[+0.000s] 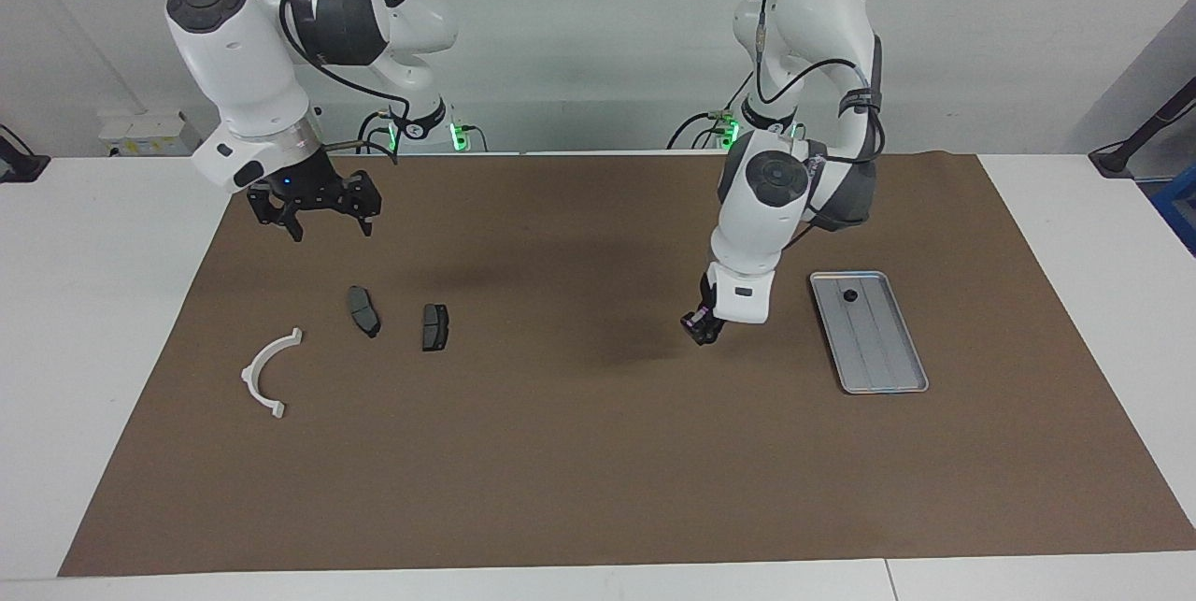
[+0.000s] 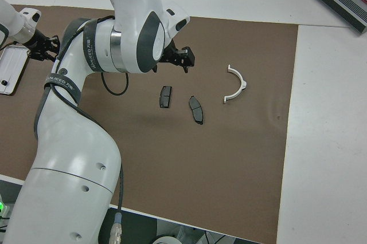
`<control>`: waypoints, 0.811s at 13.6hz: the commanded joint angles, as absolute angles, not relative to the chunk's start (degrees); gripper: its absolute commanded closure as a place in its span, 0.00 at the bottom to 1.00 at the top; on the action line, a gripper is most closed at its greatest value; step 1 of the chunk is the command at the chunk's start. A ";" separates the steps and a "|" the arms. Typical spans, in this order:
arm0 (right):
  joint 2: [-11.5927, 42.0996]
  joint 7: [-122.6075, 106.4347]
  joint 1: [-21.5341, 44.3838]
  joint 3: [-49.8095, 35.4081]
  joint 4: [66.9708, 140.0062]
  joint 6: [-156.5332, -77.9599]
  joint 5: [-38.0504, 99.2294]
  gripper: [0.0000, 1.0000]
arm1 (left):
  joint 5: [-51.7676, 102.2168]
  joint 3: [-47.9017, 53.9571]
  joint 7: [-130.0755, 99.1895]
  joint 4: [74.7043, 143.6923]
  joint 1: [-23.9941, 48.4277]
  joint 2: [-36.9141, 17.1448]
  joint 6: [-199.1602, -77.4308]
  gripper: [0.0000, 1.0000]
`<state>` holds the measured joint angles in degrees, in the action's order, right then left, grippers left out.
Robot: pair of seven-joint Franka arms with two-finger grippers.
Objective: Place bearing gear from tray to pile
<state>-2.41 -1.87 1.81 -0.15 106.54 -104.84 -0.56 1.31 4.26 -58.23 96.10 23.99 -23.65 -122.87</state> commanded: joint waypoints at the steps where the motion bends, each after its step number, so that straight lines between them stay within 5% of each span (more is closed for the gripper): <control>1: -3.34 -0.79 1.58 -0.35 107.75 -105.64 1.05 0.00 | 1.49 3.08 -59.15 102.45 26.89 -23.47 -128.04 0.93; 9: -1.85 7.37 6.94 -0.44 110.48 -109.25 1.05 0.00 | 1.41 3.08 -59.33 108.80 28.83 -22.76 -134.37 0.85; 10: -1.24 8.95 8.07 -0.44 110.48 -109.77 1.05 0.00 | 1.41 2.99 -59.33 109.16 28.83 -22.68 -134.30 0.54; 11: -0.71 11.31 9.22 -0.44 110.48 -110.99 1.05 0.00 | 1.32 2.90 -59.24 108.99 28.83 -22.68 -133.69 0.01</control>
<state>-1.28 8.23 8.02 -0.42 109.69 -108.72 -0.07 1.31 4.13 -58.80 106.51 27.74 -24.32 -132.52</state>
